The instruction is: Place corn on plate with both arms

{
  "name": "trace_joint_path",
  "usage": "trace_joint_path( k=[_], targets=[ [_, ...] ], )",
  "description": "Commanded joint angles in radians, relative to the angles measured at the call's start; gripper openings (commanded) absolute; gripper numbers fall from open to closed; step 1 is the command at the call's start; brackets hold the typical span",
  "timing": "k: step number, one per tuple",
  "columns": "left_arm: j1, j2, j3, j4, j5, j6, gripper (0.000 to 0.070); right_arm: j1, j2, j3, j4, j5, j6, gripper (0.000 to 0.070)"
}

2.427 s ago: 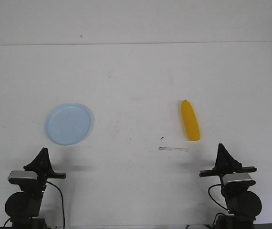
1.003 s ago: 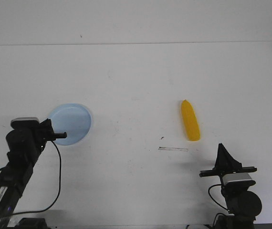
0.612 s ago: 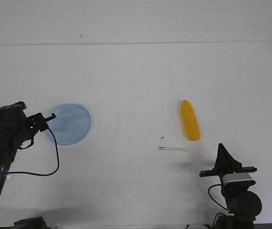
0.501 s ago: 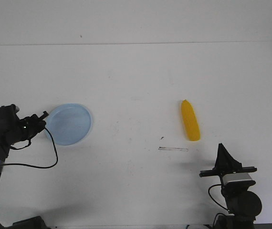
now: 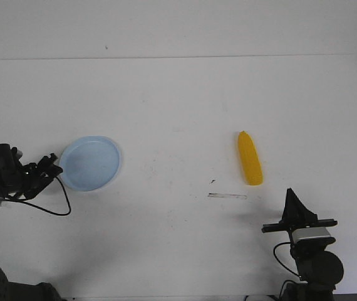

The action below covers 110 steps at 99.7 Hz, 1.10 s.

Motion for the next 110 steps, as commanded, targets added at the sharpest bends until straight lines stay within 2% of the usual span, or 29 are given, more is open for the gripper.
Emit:
trace_joint_path(
  k=[1, 41, 61, 75, 78, 88, 98, 110],
  targets=[
    [-0.001, 0.026, 0.015, 0.000, 0.001, 0.023, 0.0298, 0.001, 0.002, -0.001, 0.010, 0.003, -0.004, 0.0007],
    [-0.054, 0.070, 0.015, 0.011, 0.000, 0.023, 0.0280, 0.001, 0.002, -0.001, 0.010, 0.003, -0.004, 0.0007],
    [-0.071, 0.072, 0.015, 0.008, -0.065, 0.027, 0.0275, 0.001, 0.002, -0.001, 0.010, 0.003, -0.004, 0.0007],
    [-0.079, 0.072, 0.015, 0.019, -0.068, 0.027, 0.0271, 0.001, 0.002, -0.001, 0.010, 0.003, -0.004, 0.0007],
    [-0.081, 0.072, 0.015, 0.021, -0.068, 0.027, 0.0259, 0.001, 0.002, -0.001, 0.010, 0.003, -0.004, 0.0007],
    [-0.089, 0.072, 0.014, 0.027, -0.068, 0.027, 0.0149, 0.001, 0.002, -0.001, 0.010, 0.003, -0.004, 0.0007],
    [-0.100, 0.072, 0.014, 0.034, -0.068, 0.027, 0.0122, 0.001, 0.002, -0.001, 0.010, 0.003, -0.004, 0.0007],
    [-0.111, 0.074, 0.014, 0.037, -0.068, 0.027, 0.0122, 0.001, 0.002, -0.001, 0.010, 0.003, -0.004, 0.0007]
  ],
)
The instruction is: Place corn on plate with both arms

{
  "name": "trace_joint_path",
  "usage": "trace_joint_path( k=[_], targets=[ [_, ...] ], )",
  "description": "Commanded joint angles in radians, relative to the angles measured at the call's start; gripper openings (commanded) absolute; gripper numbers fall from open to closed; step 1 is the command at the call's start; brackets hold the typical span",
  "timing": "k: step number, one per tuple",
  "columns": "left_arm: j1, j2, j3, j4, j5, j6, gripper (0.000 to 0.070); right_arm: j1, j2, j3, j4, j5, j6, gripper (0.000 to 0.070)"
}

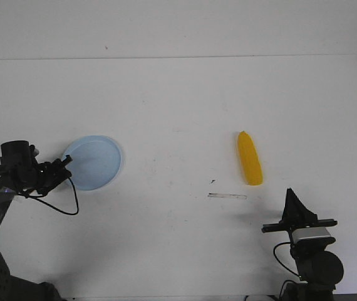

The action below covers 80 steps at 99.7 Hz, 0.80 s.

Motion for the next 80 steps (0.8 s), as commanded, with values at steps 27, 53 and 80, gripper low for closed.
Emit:
trace_joint_path(
  k=[27, 53, 80],
  targets=[
    [-0.013, 0.044, 0.014, 0.006, 0.002, 0.010, 0.0122, 0.001, 0.002, -0.001, 0.010, 0.003, -0.004, 0.0007],
    [-0.019, 0.048, 0.014, 0.006, 0.002, 0.010, 0.0000, 0.001, 0.002, -0.001, 0.010, 0.003, -0.004, 0.0007],
    [-0.048, -0.023, 0.015, 0.002, 0.035, -0.002, 0.0000, 0.001, 0.002, -0.001, 0.010, 0.003, -0.004, 0.0007]
  ],
)
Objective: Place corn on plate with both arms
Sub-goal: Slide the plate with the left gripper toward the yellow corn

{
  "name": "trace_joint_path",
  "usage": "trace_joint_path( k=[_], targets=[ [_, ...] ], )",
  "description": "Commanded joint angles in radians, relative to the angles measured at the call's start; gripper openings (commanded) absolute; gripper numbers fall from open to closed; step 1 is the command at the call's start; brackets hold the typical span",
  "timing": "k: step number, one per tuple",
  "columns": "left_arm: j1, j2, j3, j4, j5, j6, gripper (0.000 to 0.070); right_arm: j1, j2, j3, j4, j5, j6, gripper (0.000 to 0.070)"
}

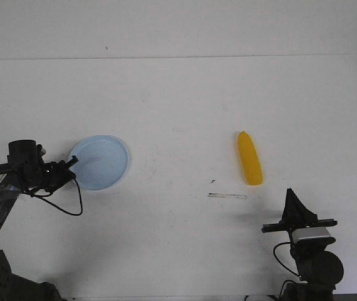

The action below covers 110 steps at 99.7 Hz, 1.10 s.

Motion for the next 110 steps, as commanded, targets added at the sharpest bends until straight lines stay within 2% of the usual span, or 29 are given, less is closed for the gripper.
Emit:
trace_joint_path(
  k=[1, 20, 43, 44, 53, 68, 84, 96, 101, 110],
  targets=[
    [-0.005, -0.037, 0.014, 0.001, 0.027, -0.003, 0.0000, 0.001, 0.002, -0.001, 0.010, 0.003, -0.004, 0.0007],
    [-0.079, -0.115, 0.014, 0.005, 0.037, -0.004, 0.0000, 0.001, 0.002, -0.001, 0.010, 0.003, -0.004, 0.0007],
    [-0.307, -0.106, 0.014, 0.119, 0.036, -0.004, 0.0000, 0.001, 0.002, -0.001, 0.010, 0.003, -0.004, 0.0007],
    [-0.386, -0.088, 0.014, 0.167, 0.036, -0.014, 0.0000, 0.001, 0.002, -0.001, 0.010, 0.003, -0.004, 0.0007],
    [-0.459, -0.060, 0.014, 0.209, 0.035, -0.079, 0.0001, 0.001, 0.002, -0.001, 0.010, 0.003, -0.004, 0.0007],
    [-0.530, 0.003, 0.014, 0.248, 0.035, -0.187, 0.0001, 0.001, 0.002, -0.001, 0.010, 0.003, -0.004, 0.0007],
    [-0.586, 0.063, 0.014, 0.257, 0.035, -0.245, 0.0001, 0.001, 0.002, -0.001, 0.010, 0.003, -0.004, 0.0007],
    [-0.608, 0.087, 0.014, 0.266, 0.035, -0.259, 0.0005, 0.001, 0.002, -0.001, 0.010, 0.003, -0.004, 0.0007],
    [-0.614, 0.090, 0.014, 0.271, 0.035, -0.259, 0.0029, 0.001, 0.002, -0.001, 0.010, 0.003, -0.004, 0.0007],
    [-0.622, 0.090, 0.014, 0.290, 0.035, -0.259, 0.0184, 0.001, 0.002, -0.001, 0.010, 0.003, -0.004, 0.0007]
  ],
)
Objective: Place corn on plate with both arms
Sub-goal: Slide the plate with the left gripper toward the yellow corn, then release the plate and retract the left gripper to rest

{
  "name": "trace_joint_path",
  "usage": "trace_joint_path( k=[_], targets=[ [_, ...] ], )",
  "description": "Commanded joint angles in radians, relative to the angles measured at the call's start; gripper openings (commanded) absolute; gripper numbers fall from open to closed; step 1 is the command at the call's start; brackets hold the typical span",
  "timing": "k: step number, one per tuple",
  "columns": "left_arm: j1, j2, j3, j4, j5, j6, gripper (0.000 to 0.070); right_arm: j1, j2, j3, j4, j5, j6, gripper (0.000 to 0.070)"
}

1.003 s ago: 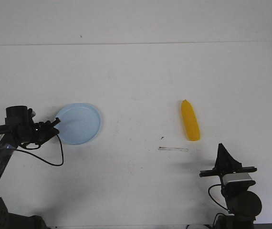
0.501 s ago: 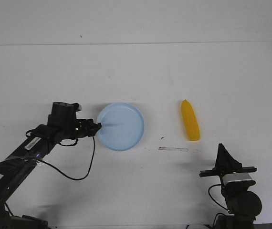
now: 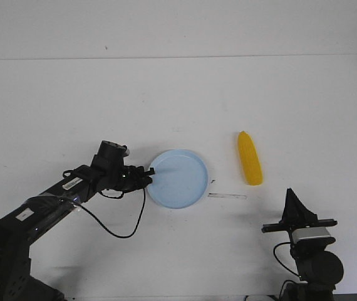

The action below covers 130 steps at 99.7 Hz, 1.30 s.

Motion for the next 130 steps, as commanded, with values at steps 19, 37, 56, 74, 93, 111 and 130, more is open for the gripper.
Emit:
trace_joint_path(
  k=[19, 37, 56, 74, 93, 111, 130],
  targets=[
    [-0.011, 0.009, 0.014, 0.039, 0.002, -0.010, 0.0252, 0.001, 0.002, -0.001, 0.010, 0.003, -0.004, 0.0007],
    [0.002, -0.051, 0.014, 0.040, 0.001, 0.045, 0.0252, 0.001, 0.002, -0.001, 0.010, 0.003, -0.004, 0.0007],
    [0.061, -0.164, 0.013, 0.040, -0.002, 0.147, 0.0246, 0.001, 0.002, -0.001, 0.010, 0.003, -0.004, 0.0007],
    [0.137, -0.309, -0.008, 0.097, -0.080, 0.318, 0.0233, 0.001, 0.002, -0.001, 0.010, 0.003, -0.004, 0.0007],
    [0.224, -0.478, -0.154, 0.270, -0.316, 0.500, 0.0106, 0.001, 0.002, -0.001, 0.010, 0.003, -0.004, 0.0007],
    [0.311, -0.641, -0.294, 0.296, -0.373, 0.556, 0.0070, 0.001, 0.002, -0.001, 0.010, 0.003, -0.004, 0.0007],
    [0.329, -0.882, -0.454, 0.306, -0.373, 0.749, 0.0070, 0.001, 0.002, -0.001, 0.010, 0.003, -0.004, 0.0007]
  ],
)
